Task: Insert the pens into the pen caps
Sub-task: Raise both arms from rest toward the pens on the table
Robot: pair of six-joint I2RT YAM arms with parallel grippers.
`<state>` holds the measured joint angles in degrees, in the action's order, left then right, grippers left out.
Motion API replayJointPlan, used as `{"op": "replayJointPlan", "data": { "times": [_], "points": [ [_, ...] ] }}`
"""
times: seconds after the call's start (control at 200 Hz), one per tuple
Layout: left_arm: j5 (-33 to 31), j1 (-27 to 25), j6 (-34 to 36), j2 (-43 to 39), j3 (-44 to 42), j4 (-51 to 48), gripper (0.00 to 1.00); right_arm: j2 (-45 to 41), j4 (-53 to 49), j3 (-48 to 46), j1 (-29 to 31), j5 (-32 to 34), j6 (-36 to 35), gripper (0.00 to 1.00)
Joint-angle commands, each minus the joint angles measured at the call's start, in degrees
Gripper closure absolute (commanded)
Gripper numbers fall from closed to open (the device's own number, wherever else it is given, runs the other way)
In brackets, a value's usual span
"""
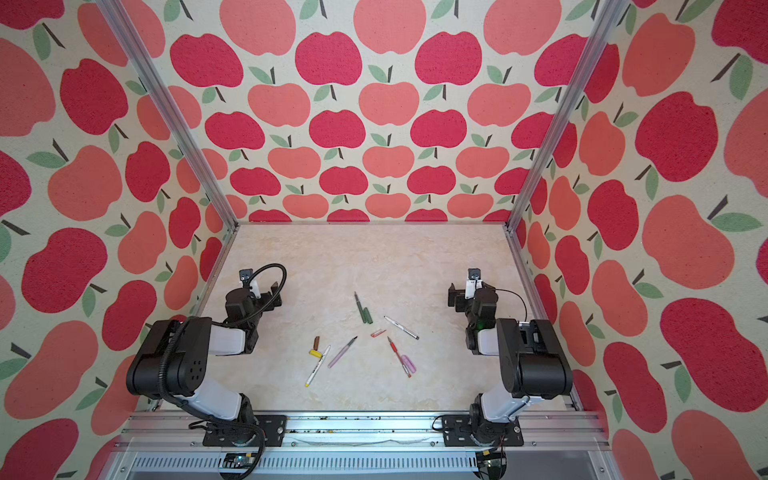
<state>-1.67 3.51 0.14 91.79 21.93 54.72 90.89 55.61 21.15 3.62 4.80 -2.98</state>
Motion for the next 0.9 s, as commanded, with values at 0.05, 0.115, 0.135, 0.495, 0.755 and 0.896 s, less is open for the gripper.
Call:
{"op": "replayJointPlan", "data": {
  "times": [0.05,0.115,0.135,0.495,0.755,0.896],
  "points": [
    [-0.71,-0.1,1.21,0.6,-0.66,1.67,0.01,-0.01,0.83,-0.11,-0.32,-0.77,-0.44,0.01],
    [-0.7,-0.08,1.2,0.66,-0.66,1.65,0.01,0.03,0.84,-0.06,-0.28,-0.76,-0.44,0.01],
    [-0.74,-0.08,1.29,0.67,-0.66,1.67,0.01,0.09,0.82,-0.14,-0.32,-0.75,-0.44,0.01],
    [-0.53,0.46,0.49,0.52,-0.22,0.74,0.01,0.09,0.85,-0.12,-0.28,-0.76,-0.44,0.01],
    [1.5,2.07,-0.86,0.34,-0.04,-0.05,0.01,0.01,1.02,-0.22,-0.37,-0.13,-0.29,0.01],
    [-2.06,1.85,-1.77,-4.0,1.6,-6.13,0.01,-1.6,3.39,-2.09,-0.42,8.52,2.52,0.01]
  ]
}}
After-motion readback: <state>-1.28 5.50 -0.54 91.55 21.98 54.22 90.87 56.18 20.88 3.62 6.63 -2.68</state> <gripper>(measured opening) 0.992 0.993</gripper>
